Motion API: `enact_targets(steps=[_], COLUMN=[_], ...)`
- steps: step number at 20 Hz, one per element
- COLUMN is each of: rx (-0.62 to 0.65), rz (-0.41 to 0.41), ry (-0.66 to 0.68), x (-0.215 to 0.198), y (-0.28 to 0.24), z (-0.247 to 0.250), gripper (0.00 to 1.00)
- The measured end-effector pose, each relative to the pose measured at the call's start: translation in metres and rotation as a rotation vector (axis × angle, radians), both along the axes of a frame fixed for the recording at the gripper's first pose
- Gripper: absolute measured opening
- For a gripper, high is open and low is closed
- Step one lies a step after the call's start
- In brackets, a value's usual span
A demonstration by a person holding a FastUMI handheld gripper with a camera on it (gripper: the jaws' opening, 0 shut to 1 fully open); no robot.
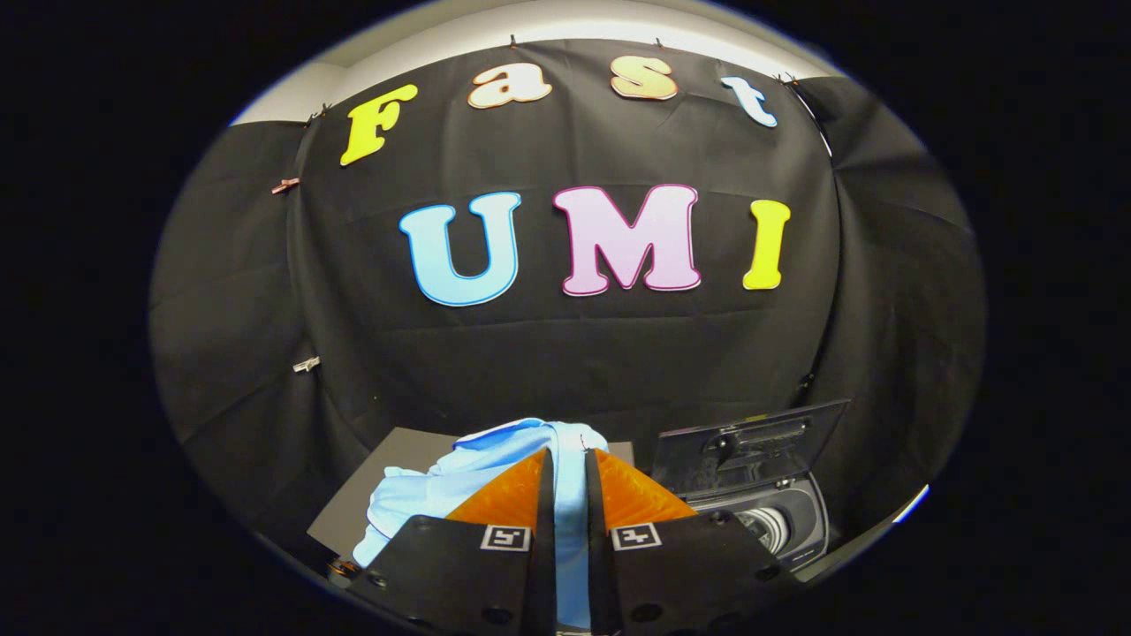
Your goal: Put the clothes into the washing machine and then close the washing machine lid.
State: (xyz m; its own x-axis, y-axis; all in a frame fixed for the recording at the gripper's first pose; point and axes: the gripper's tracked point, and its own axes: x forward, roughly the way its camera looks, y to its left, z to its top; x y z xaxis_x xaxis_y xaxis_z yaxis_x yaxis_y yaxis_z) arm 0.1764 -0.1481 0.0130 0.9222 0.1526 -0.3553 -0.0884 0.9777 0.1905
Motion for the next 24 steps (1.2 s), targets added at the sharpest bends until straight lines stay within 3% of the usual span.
enact_targets(steps=[15, 24], rx=[0.054, 0.058], rz=[0.050, 0.067], ry=[0.010, 0.033], x=[0.040, 0.041], y=[-0.192, -0.253], z=[-0.037, -0.062], gripper=[0.18, 0.18])
